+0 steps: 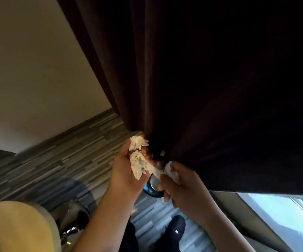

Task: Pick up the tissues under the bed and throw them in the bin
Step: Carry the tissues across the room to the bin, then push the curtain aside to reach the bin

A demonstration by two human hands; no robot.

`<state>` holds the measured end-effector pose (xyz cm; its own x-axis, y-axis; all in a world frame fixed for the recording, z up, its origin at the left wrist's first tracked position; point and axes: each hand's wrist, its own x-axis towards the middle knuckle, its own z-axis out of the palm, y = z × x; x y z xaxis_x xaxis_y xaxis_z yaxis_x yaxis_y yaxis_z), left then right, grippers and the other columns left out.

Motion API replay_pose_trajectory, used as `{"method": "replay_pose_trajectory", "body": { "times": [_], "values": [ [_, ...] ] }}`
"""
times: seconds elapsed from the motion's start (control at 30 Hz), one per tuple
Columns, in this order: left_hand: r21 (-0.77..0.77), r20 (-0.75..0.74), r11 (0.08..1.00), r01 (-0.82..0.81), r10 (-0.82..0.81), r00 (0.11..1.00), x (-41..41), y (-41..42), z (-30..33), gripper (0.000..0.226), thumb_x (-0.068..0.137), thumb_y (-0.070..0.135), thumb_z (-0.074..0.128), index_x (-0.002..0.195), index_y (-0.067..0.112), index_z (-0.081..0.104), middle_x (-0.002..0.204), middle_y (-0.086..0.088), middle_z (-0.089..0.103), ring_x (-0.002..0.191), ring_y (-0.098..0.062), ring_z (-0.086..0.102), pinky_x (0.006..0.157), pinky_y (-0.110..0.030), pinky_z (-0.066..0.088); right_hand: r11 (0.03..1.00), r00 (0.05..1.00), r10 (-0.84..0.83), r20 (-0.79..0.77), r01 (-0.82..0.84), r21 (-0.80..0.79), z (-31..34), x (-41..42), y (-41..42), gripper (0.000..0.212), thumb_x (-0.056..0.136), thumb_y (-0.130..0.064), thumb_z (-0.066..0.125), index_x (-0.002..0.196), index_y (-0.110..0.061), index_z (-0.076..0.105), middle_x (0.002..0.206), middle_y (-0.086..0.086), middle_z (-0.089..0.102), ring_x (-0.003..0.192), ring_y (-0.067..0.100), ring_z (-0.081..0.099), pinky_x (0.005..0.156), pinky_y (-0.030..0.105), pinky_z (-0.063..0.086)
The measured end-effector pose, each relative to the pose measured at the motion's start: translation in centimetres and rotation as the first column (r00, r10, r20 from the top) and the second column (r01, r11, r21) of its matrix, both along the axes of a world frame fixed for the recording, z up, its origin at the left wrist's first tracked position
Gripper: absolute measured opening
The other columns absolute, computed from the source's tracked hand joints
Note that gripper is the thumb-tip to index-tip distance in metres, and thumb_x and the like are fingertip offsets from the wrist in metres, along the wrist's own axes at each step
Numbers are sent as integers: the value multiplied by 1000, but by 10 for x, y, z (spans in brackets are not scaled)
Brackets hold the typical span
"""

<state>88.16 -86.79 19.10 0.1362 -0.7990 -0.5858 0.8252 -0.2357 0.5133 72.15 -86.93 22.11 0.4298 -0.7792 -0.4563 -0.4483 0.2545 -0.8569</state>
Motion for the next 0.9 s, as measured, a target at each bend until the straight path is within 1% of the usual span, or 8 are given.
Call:
{"method": "replay_pose_trajectory", "body": {
  "times": [0.1,0.17,0.3,0.4,0.5,0.63,0.77,0.9],
  "values": [
    [92,-85,996,-8,16,996,17,7,-72,17,94,-7,52,95,1,67,79,3,63,63,9,63,58,-8,49,997,999,-22,-40,25,74,-65,12,-1,8,86,-19,63,78,-17,60,72,13,71,42,0,57,42,19,44],
    [199,12,980,-4,1,1000,30,10,-137,28,90,-17,54,112,1,59,91,3,60,69,17,61,61,-2,45,987,998,-55,-29,59,147,-124,21,1,3,77,-30,63,77,-27,62,72,8,75,43,1,61,42,19,46],
    [353,-14,935,19,-15,1000,36,8,-246,33,102,22,38,80,10,60,77,-3,53,60,-14,61,52,-20,48,939,972,-232,-29,231,255,-230,18,8,8,85,-14,59,88,-20,61,79,-4,80,53,8,69,43,20,45],
    [483,206,870,98,-221,953,25,11,-302,23,83,29,54,101,16,50,99,-7,31,89,-29,37,66,-30,32,890,942,-318,-108,336,307,-297,2,15,26,95,-6,53,91,-29,65,77,-2,77,56,20,57,47,30,35],
    [575,43,810,117,-172,984,17,15,-351,26,91,31,54,89,7,63,83,-16,60,71,-26,59,53,-26,49,821,903,-411,-122,425,382,-344,-10,9,23,88,-12,52,80,-26,68,66,5,56,52,15,41,45,25,28],
    [577,37,794,193,-262,964,1,14,-401,34,86,16,56,57,19,73,60,-4,59,48,-16,55,39,-20,40,706,843,-502,-195,529,471,-406,-19,-4,30,93,-10,54,67,-25,53,56,-5,35,44,8,30,37,18,23],
    [616,5,763,197,-254,967,-10,2,-457,22,92,18,52,76,14,66,61,-3,61,56,-17,54,47,-24,43,617,786,-541,-300,613,494,-466,-18,-12,30,93,-10,45,64,-19,41,55,-1,35,42,12,28,34,17,19],
    [639,-73,715,284,-312,947,-36,-18,-508,13,95,14,47,93,10,59,63,-5,52,51,-18,45,43,-20,35,571,765,-561,-316,634,521,-504,-18,-11,26,96,-4,35,84,-13,57,71,2,57,46,14,44,42,19,30]
  ]
}}
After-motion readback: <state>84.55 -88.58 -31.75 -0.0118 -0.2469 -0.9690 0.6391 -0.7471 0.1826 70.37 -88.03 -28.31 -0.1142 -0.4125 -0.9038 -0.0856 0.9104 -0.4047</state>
